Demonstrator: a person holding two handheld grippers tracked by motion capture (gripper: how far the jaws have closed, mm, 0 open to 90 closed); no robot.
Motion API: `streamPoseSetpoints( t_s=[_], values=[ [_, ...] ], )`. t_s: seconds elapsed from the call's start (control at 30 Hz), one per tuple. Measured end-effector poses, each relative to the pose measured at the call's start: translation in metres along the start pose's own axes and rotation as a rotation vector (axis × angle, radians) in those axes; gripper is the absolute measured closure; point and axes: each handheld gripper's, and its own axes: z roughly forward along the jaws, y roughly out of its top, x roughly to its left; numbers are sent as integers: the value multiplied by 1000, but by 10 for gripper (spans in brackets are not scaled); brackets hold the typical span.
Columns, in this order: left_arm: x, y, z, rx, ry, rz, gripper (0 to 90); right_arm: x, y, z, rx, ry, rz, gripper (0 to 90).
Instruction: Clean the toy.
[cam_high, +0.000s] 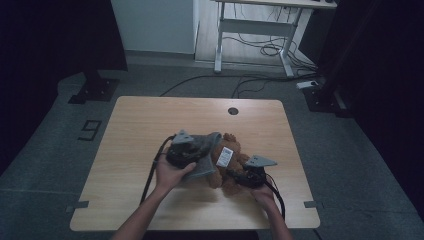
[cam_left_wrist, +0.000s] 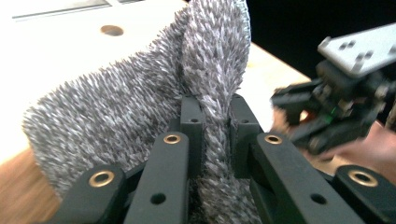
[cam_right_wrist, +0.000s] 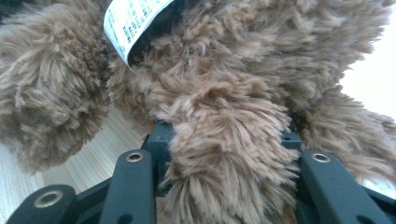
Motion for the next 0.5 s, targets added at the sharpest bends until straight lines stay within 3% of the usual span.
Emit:
streamPoseSetpoints(
  t_s=[0.07, 0.13, 0.2, 0.3, 0.37, 0.47, 0.5],
  values=[
    [-11, 5, 19, 40, -13, 20, 795, -1, -1, 0, 1, -4, 7, 554],
    [-16, 2, 37, 78, 7, 41, 796, -2, -2, -1, -3, -5, 14, 554],
    [-14, -6, 44, 73, 14, 38, 797, -3, -3, -2, 1, -11, 14, 555],
    [-2, -14, 36, 41, 9, -3, 798, -7, -6, -3, -4, -2, 36, 571],
    [6, -20, 25, 35, 43, -4, 799, -8, -6, -3, -3, 0, 39, 576],
    [21, -32, 2, 43, 131, 9, 798, -8, -7, -3, -3, -2, 46, 578],
    [27, -36, -4, 40, 138, 3, 799, -9, -7, -3, -3, 0, 49, 578]
  ],
)
